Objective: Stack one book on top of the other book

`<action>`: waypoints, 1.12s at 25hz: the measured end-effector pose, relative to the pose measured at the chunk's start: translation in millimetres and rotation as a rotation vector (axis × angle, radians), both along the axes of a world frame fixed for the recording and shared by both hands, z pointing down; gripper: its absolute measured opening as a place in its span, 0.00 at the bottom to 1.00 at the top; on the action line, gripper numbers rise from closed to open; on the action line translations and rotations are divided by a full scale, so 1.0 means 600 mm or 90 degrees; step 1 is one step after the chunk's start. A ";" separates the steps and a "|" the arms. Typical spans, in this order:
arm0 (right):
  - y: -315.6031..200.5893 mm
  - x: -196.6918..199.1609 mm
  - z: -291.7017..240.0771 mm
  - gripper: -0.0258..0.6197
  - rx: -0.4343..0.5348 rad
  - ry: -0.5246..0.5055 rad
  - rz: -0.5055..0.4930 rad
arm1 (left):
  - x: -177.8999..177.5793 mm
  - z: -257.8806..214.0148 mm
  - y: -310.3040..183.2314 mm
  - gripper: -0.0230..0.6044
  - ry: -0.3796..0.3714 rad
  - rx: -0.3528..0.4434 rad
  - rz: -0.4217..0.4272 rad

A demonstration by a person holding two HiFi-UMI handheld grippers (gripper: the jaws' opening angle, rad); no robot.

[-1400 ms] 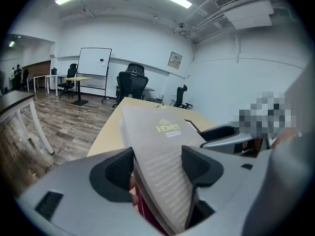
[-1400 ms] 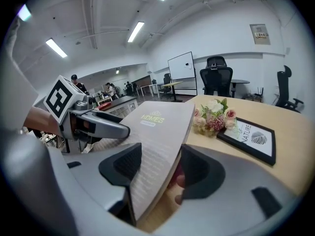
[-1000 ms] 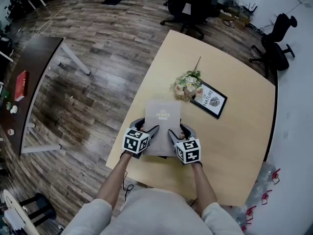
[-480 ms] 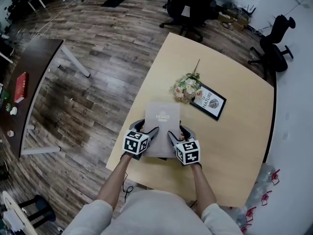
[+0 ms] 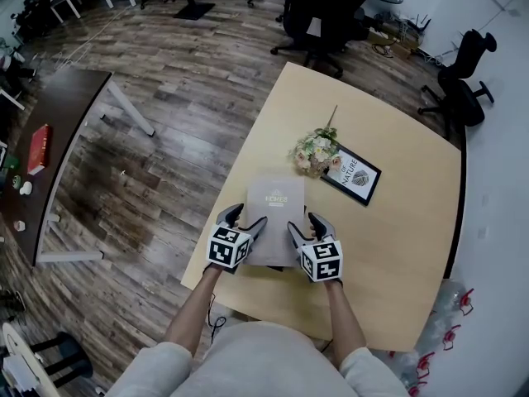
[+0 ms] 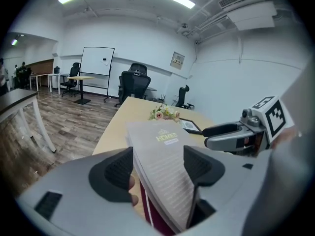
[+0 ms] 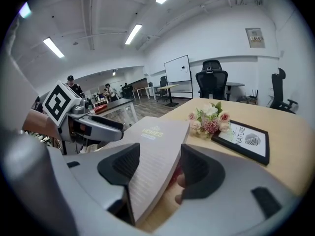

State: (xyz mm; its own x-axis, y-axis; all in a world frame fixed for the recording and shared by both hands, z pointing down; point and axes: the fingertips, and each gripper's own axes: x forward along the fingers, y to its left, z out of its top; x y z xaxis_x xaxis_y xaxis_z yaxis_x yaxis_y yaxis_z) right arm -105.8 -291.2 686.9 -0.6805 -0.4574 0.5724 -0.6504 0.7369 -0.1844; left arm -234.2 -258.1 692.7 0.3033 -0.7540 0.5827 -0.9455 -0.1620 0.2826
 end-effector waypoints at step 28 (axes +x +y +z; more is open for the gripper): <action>0.064 0.111 -0.173 0.21 0.145 -0.056 0.101 | 0.035 -0.178 0.088 0.20 -0.061 0.157 -0.020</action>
